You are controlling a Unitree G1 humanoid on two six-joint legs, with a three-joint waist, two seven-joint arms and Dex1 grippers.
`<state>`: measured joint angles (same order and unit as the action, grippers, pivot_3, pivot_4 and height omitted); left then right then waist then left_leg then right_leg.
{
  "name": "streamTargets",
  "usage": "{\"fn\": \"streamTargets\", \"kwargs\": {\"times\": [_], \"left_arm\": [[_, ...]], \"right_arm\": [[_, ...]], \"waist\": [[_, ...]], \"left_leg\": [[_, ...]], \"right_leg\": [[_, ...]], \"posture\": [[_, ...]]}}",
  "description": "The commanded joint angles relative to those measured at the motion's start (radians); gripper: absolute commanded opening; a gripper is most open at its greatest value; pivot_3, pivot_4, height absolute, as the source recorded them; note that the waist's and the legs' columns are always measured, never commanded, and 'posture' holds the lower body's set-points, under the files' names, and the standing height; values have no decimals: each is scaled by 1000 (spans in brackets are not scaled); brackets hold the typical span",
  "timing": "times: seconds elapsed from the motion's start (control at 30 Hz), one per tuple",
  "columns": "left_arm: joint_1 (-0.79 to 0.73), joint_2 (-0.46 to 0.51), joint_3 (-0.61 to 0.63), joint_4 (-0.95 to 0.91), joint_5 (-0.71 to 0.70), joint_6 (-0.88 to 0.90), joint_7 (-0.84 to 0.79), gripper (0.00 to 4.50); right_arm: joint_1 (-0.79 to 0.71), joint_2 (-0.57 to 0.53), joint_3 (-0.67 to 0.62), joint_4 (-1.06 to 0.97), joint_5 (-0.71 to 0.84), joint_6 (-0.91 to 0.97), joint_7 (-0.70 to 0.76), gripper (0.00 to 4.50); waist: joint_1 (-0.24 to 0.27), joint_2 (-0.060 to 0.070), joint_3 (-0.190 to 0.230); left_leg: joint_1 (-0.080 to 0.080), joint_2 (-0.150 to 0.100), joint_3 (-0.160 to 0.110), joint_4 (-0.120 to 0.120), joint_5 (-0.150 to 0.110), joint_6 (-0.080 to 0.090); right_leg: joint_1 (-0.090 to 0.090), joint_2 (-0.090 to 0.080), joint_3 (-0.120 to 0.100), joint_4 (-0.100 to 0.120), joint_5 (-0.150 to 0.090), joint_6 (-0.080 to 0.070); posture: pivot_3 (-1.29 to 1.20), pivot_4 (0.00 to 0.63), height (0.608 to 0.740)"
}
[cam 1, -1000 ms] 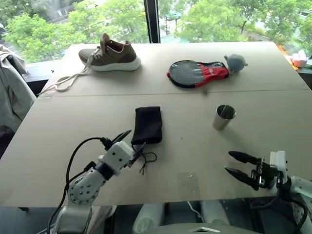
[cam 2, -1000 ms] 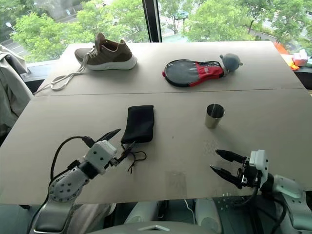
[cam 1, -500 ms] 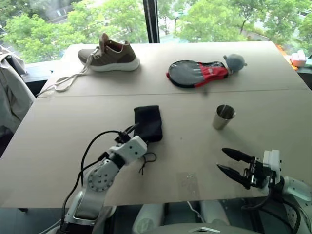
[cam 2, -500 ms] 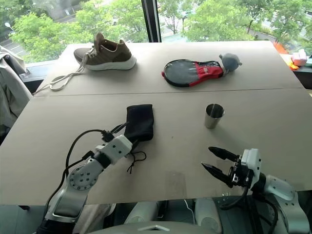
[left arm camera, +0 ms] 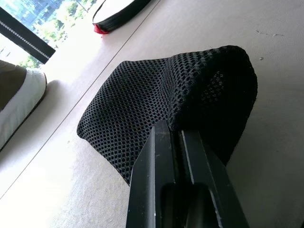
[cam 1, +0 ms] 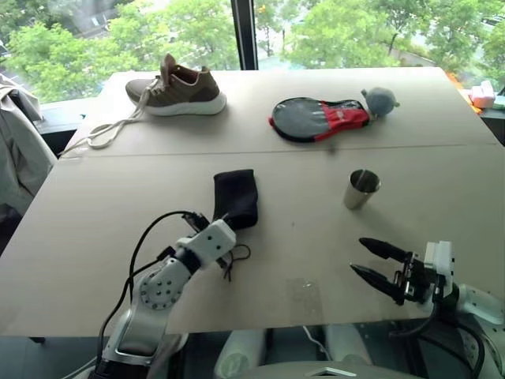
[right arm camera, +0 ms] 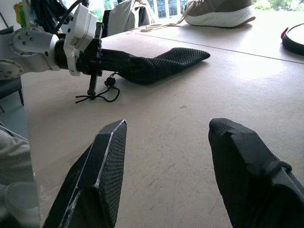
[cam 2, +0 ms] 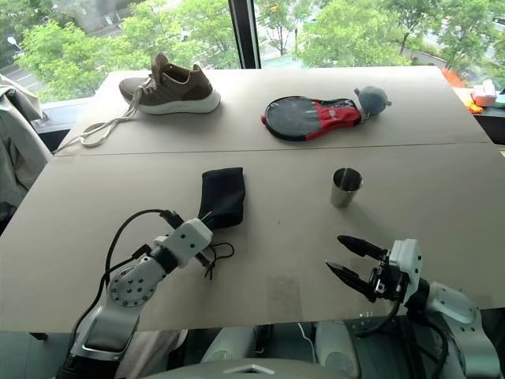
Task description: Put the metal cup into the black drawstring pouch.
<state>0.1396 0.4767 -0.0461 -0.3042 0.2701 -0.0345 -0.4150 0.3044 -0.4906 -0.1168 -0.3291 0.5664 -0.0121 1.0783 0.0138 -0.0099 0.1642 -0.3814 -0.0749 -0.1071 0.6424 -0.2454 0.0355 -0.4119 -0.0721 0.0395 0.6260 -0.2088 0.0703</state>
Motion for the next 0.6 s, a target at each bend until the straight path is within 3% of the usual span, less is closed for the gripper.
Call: {"fn": "streamTargets", "kwargs": {"times": [0.03,0.17,0.33,0.6], "left_arm": [[-27,-22,32,-46,-52,75,-4,55],[-92,-109,66,-127,-205,286,-19,55],[-170,-145,77,-212,-303,482,-25,55],[-301,-160,99,-287,-411,785,4,55]], "right_arm": [[-67,-17,-26,-46,6,-19,-21,2772],[-274,-83,-38,-67,-47,70,-135,2772],[-469,-179,1,0,-195,135,-212,2772],[-515,-332,114,74,-334,219,-137,2772]], "waist": [[0,0,0],[-2,0,1],[3,-1,0],[2,-1,0]], "left_leg": [[0,0,0,0,0,0],[0,0,0,3,0,0],[-3,-1,-3,6,2,3],[-5,-3,-4,6,2,3]], "right_leg": [[0,0,0,0,0,0],[0,2,-2,1,0,1],[0,2,-7,2,4,-2],[-1,0,-9,0,4,-3]], "posture": [[0,150,736],[0,150,736],[0,150,736],[0,150,736]]}}
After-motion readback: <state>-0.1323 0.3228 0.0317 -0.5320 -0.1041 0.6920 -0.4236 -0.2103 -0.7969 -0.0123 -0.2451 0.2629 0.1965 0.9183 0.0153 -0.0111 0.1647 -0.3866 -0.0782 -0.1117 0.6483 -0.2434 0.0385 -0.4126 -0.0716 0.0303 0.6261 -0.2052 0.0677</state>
